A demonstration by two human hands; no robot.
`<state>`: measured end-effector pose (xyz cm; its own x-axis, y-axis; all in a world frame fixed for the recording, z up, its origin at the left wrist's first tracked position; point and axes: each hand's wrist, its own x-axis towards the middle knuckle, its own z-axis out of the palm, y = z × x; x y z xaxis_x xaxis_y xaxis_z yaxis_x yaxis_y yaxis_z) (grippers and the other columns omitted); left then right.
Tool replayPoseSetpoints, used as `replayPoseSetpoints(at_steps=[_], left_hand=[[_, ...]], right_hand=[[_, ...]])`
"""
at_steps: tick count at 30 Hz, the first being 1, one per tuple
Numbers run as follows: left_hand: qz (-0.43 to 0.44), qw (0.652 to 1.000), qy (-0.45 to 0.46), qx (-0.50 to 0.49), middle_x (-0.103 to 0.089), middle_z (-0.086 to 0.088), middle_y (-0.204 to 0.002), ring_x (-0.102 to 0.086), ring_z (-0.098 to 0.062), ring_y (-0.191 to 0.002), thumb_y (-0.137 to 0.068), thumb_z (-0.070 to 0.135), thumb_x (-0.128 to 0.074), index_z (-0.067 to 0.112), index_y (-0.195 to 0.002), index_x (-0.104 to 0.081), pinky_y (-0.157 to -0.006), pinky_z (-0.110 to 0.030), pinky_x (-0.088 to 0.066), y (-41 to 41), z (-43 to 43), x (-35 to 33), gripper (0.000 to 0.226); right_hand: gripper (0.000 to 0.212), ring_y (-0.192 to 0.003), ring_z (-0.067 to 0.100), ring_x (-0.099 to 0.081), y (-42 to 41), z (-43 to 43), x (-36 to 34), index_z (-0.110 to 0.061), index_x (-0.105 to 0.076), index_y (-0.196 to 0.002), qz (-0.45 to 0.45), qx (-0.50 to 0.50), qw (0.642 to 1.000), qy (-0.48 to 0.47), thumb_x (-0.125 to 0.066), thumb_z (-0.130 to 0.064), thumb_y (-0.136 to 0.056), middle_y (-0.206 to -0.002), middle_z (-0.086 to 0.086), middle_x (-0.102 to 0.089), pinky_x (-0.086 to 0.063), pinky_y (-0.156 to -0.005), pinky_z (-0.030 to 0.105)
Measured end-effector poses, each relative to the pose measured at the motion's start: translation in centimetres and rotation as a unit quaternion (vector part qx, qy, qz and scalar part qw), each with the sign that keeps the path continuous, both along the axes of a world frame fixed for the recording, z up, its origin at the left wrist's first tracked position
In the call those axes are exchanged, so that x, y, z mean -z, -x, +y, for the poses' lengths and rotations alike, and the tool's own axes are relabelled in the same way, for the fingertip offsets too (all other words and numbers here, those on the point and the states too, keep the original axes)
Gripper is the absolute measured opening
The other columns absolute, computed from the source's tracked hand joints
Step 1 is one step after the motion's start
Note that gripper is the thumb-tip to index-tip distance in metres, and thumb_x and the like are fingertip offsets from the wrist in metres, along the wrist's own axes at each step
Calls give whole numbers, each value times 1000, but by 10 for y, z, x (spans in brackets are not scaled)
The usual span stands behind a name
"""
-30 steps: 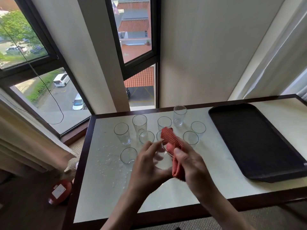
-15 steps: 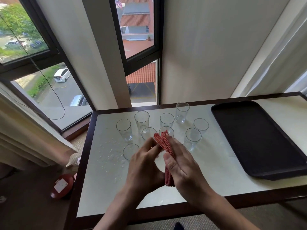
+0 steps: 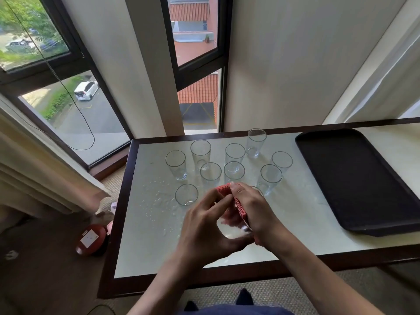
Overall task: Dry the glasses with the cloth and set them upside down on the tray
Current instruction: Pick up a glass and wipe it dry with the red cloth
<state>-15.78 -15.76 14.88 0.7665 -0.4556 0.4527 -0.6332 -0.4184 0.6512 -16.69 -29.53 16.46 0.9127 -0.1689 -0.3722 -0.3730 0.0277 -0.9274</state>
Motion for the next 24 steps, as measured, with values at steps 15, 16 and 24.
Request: replayPoseSetpoints(at_steps=[15, 16, 24], left_hand=[[352, 913, 205, -10, -73, 6, -86, -68, -8, -76, -50, 44, -91, 28, -97, -78, -67, -20, -55, 4, 4, 15, 51], [381, 895, 228, -30, -76, 5, -88, -70, -9, -77, -49, 45, -89, 26, -100, -77, -69, -20, -55, 3, 4, 16, 55], [466, 799, 376, -55, -74, -16, -104, -72, -24, -98, -77, 42, -74, 0, -116, -64, -87, -35, -59, 17, -36, 6, 59]], right_hand=[[40, -81, 34, -66, 28, -11, 9, -5, -66, -94, -125, 159, 973, -109, -48, -41, -95, -86, 24, -68, -53, -79, 50], [42, -82, 29, -67, 30, -15, 8, -5, -65, -98, -139, 152, 975, -90, -48, -42, -95, -86, 18, -70, -55, -77, 43], [51, -124, 17, -60, 33, 17, 20, -17, -42, -146, -205, 54, 976, -49, -44, -33, -98, -130, -3, -65, -48, -101, 30]])
